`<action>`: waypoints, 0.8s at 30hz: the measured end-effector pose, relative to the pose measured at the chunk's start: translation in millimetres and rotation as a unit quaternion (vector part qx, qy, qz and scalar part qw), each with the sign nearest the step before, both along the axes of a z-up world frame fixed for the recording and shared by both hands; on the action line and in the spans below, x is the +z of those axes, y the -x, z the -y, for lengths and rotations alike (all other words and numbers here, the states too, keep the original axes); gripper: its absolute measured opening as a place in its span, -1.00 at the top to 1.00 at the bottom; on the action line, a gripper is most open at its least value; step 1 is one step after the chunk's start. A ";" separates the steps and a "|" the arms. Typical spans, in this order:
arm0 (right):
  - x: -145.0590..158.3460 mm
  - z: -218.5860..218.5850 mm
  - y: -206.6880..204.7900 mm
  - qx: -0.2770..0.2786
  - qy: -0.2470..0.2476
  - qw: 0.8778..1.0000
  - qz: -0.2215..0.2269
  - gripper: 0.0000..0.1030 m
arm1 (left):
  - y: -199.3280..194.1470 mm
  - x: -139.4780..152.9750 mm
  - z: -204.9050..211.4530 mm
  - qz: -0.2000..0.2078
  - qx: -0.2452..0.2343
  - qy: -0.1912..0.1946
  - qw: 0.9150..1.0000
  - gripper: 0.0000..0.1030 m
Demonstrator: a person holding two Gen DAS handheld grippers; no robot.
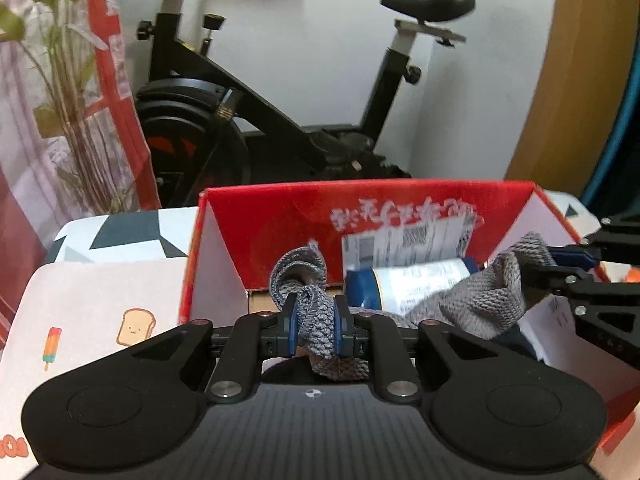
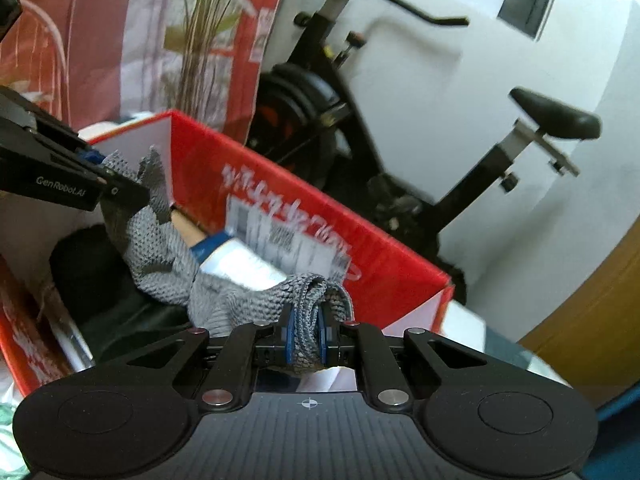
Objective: Organize soft objects
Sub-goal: 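Lower the grey cloth into the red box and open both grippers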
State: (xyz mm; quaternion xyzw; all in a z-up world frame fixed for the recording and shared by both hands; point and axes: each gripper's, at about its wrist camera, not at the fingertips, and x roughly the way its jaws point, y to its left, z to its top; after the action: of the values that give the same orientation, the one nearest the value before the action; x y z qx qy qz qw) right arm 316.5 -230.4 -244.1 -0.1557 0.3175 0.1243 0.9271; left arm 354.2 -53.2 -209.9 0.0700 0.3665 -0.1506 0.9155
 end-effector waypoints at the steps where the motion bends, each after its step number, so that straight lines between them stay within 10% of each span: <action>1: -3.2 -1.4 -1.9 0.002 0.001 1.000 -0.008 0.80 | 0.4 0.2 0.2 0.000 -0.005 -0.002 1.000 0.66; 12: -11.1 -3.5 -6.9 0.012 0.007 0.999 -0.048 0.72 | -4.4 -4.1 5.2 -0.012 -0.017 -0.020 1.000 0.51; 16: -9.0 -2.7 -4.2 -0.002 0.007 0.999 -0.052 0.53 | -0.2 1.9 4.1 -0.010 -0.025 -0.005 1.000 -0.30; 24: 17.8 9.9 16.8 -0.047 -0.034 0.998 -0.009 -0.43 | 24.1 24.6 5.2 0.028 -0.037 -0.003 0.999 -0.67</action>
State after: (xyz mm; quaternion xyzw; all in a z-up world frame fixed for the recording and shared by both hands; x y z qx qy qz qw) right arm 299.7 -240.3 -226.4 -0.1078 0.3284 0.0922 0.9338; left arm 330.1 -58.4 -185.3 0.0906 0.3381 -0.1810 0.9191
